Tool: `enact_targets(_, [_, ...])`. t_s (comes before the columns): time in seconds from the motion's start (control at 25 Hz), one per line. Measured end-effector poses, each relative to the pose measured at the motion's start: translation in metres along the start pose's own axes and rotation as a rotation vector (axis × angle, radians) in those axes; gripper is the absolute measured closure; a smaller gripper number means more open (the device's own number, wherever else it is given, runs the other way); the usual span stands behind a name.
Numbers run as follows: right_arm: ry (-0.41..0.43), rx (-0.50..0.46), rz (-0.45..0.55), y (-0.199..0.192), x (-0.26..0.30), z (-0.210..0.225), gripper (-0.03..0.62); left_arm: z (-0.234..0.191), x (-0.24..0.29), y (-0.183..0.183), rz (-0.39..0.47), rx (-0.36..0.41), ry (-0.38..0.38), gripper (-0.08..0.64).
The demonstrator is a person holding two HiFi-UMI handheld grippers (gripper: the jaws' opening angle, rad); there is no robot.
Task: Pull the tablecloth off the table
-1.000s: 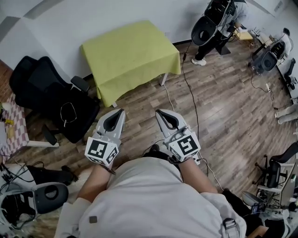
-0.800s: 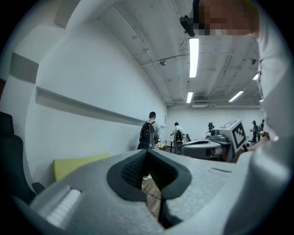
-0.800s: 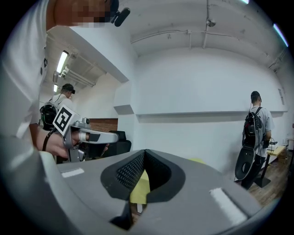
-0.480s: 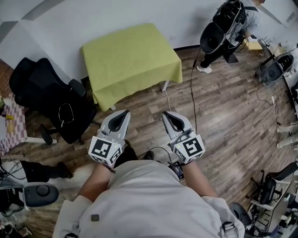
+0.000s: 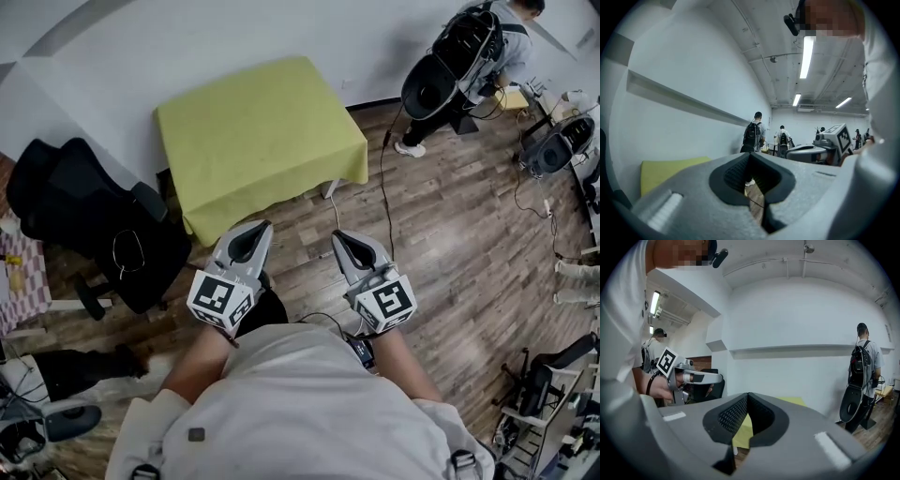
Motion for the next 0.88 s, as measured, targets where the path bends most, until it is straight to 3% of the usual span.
enact_targets(0.52, [-0.055,-0.007,0.013,0.037,0.159,0.065,0.581,-0.156,0.089,0.041,0.021,0.026,-0.041,0.557])
enact_targets(0.88, [0.0,-0.013,0.019,0.048,0.22,0.104,0.581,-0.205,0.111,0.055,0.069,0.025,0.032,0.557])
Point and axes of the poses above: the fingertips, and each gripper's own axes: x forward along the fingers, z to its right, y out of its top, the point moved 5 cm from there along -x, backward along the fingers, and after that the axes turned 6 degrees about y, right-handed, at the moved point
